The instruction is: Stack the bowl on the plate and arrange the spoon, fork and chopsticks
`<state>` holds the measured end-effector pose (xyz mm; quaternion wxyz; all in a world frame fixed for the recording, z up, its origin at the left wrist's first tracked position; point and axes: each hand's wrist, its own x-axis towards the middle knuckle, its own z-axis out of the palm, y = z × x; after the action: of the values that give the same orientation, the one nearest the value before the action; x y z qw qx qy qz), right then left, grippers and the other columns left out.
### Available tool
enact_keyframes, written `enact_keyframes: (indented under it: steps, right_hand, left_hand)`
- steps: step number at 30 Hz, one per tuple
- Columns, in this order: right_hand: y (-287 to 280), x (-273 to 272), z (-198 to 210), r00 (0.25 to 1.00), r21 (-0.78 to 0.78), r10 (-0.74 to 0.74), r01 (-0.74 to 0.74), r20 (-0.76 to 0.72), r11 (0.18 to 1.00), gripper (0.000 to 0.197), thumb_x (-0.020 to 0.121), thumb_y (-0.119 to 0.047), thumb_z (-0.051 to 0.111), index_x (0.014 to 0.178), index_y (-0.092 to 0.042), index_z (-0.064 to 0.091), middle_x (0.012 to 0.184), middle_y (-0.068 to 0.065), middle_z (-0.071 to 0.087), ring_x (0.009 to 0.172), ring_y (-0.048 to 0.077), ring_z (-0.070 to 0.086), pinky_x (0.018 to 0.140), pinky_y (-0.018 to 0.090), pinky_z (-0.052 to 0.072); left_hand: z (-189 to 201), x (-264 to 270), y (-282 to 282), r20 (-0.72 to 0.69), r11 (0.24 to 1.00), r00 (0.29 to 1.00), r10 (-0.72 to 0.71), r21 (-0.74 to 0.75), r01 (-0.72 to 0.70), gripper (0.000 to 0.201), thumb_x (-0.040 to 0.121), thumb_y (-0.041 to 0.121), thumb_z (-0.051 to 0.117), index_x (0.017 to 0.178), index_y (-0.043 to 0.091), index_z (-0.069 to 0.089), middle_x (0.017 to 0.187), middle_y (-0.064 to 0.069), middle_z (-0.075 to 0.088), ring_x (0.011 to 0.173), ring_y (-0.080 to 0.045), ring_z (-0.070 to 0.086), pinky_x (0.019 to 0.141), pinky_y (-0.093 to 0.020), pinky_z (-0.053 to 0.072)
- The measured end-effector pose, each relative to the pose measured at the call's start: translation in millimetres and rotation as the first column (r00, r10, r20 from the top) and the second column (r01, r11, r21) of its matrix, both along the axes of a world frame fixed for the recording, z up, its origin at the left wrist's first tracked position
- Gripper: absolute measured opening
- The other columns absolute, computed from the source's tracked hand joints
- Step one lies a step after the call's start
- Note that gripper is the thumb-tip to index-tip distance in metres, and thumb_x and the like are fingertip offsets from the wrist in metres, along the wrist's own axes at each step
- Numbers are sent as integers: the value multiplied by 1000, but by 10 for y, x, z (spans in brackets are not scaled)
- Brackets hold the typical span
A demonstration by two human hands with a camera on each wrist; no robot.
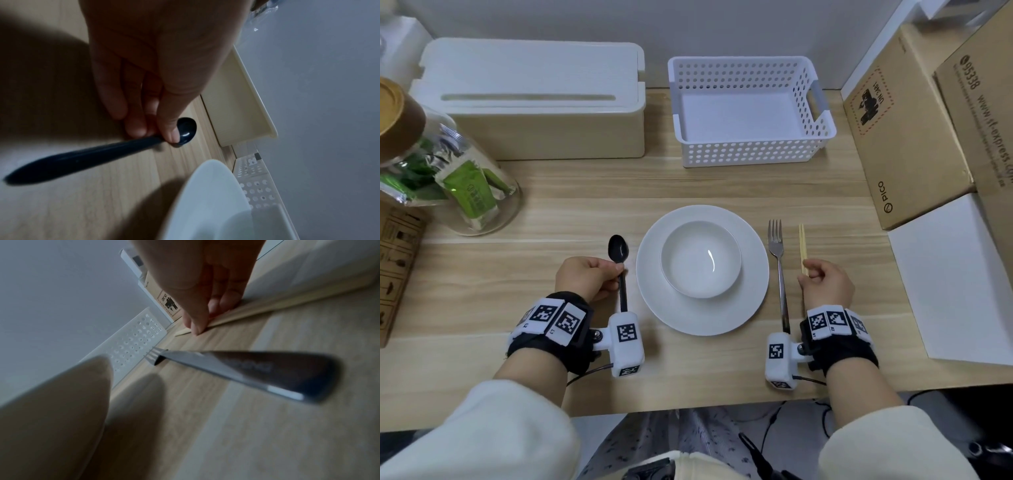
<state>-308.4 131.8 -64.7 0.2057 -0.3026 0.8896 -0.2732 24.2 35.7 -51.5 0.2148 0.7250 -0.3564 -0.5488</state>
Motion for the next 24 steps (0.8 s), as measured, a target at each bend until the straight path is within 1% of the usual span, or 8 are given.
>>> enact_keyframes:
  steps: [2, 5, 9, 11, 14, 19, 22, 24]
  right_hand:
    - [7, 11, 18, 1000, -8, 14, -14, 3, 1000, 26, 78, -1, 63, 103, -9, 68, 98, 9, 58, 79, 17, 51, 81, 23, 42]
    - [39, 84, 43, 997, -10, 65, -65, -40, 998, 21, 77, -9, 67, 98, -9, 69, 97, 3, 49, 81, 14, 48, 77, 18, 34]
    - [40, 188, 54, 996, 46, 82, -79, -44, 996, 14, 75, -21, 71, 83, -10, 73, 98, 11, 62, 78, 17, 52, 73, 21, 34]
    - [26, 185, 78, 994, 68, 99, -96, -49, 993, 14, 77, -20, 68, 83, -10, 74, 98, 14, 66, 83, 24, 58, 72, 21, 34]
    - [3, 190, 110, 994, 70, 102, -100, -29, 993, 17, 77, -21, 67, 87, -10, 75, 97, 13, 68, 90, 27, 62, 72, 22, 35]
    - [-14, 246, 92, 992, 96, 121, -123, 34, 988, 22, 74, -20, 68, 95, -12, 73, 78, 5, 68, 79, 20, 61, 72, 21, 39]
    - [-26, 239, 140, 993, 113, 98, -105, 62, 988, 21, 75, -15, 66, 95, -11, 74, 60, -4, 58, 74, 18, 56, 71, 20, 36]
    - [-21, 249, 161, 992, 114, 90, -99, 84, 988, 22, 75, -15, 67, 96, -11, 73, 57, -9, 56, 74, 18, 56, 71, 20, 36]
  left_hand:
    - [8, -2, 6, 6, 1000, 1000, -2, -16, 2, 10, 79, 12, 69, 69, 10, 66, 65, -1, 66, 60, -15, 59, 49, -15, 52]
    - [3, 2, 5, 52, 999, 998, -24, -27, 25, 9, 76, 14, 72, 71, 9, 67, 71, -6, 68, 64, -18, 62, 52, -18, 54]
    - [8, 8, 6, 86, 999, 996, -20, -26, 23, 10, 75, 15, 73, 71, 9, 67, 70, -8, 66, 61, -17, 60, 52, -17, 55]
    - [16, 11, 14, 85, 1000, 996, -19, -22, 20, 10, 75, 15, 73, 71, 9, 67, 70, -7, 66, 60, -16, 60, 49, -14, 54]
    - [32, 6, 23, 79, 1000, 997, -22, -19, 24, 10, 75, 16, 73, 70, 10, 67, 70, -5, 67, 62, -16, 60, 53, -19, 55]
    - [31, -21, 36, 87, 999, 996, -12, -38, 15, 10, 75, 16, 73, 72, 9, 67, 72, -7, 66, 64, -18, 61, 65, -27, 53]
    - [29, -20, 43, 79, 999, 997, -12, -33, 15, 10, 75, 17, 73, 74, 9, 68, 72, -7, 67, 66, -19, 61, 64, -26, 52]
    - [35, -24, 47, 74, 999, 997, -13, -34, 16, 11, 75, 17, 73, 72, 9, 67, 70, -7, 65, 65, -19, 60, 61, -25, 51]
